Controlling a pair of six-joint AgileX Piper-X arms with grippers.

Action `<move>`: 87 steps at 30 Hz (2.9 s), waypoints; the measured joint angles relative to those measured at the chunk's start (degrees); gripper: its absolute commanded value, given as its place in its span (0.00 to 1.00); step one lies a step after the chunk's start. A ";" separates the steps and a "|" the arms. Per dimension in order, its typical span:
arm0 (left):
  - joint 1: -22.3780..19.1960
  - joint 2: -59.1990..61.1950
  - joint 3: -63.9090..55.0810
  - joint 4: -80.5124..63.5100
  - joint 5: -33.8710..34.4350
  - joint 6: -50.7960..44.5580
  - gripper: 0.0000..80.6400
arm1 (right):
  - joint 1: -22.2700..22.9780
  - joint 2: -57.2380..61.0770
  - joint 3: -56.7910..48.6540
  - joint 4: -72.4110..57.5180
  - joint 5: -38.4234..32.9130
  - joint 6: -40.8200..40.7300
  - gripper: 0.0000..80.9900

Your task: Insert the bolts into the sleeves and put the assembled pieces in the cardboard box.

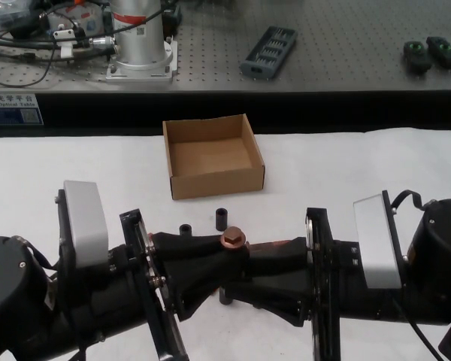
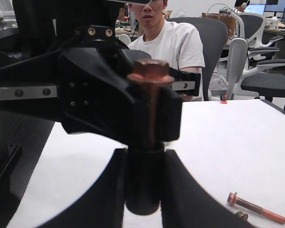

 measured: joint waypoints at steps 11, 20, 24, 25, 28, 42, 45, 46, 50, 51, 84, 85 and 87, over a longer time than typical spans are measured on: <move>0.47 0.00 0.00 0.22 2.32 0.00 0.50 | 0.00 0.43 0.00 -0.08 1.03 0.40 0.07; 1.30 0.00 0.00 0.11 3.86 -0.35 0.51 | 0.00 0.43 0.00 -0.08 1.98 0.40 0.07; 1.86 0.00 0.00 0.31 3.86 -0.76 0.51 | 0.00 0.43 0.00 -0.24 1.98 0.40 0.07; 2.15 0.00 0.00 0.91 3.86 -0.74 0.51 | 0.00 0.43 0.00 -0.77 1.98 0.40 0.07; 2.65 0.00 0.00 1.47 3.86 -0.74 0.56 | 0.00 0.43 0.00 -0.76 2.12 0.48 0.07; 3.09 0.00 0.12 1.16 2.93 -2.34 0.64 | 0.00 0.43 0.00 -1.35 2.12 0.48 0.07; 3.09 0.00 0.26 -3.09 2.94 -5.61 0.64 | 0.00 0.43 0.00 0.52 2.12 0.00 0.07; 3.25 0.00 0.54 -4.62 2.94 -6.36 0.64 | 0.00 0.43 0.00 1.05 2.12 0.00 0.07; 4.81 -1.22 3.15 -9.21 1.00 -8.08 0.62 | 0.00 0.43 0.00 2.15 3.51 -0.69 0.07; 5.35 -1.79 3.78 -9.84 0.10 -8.05 0.59 | 0.00 0.43 0.00 2.15 6.21 -0.65 0.07; 11.52 -7.21 7.62 -2.21 -21.27 -5.63 0.01 | 0.00 -18.12 -18.53 54.29 35.39 7.47 0.07; 11.52 -8.12 7.40 -0.44 -21.30 -5.63 0.01 | 0.00 -18.12 -20.04 55.98 35.75 6.97 0.07; 11.52 -10.21 6.99 3.44 -21.44 -5.63 0.01 | 0.00 -18.12 -22.91 60.02 37.53 5.85 0.07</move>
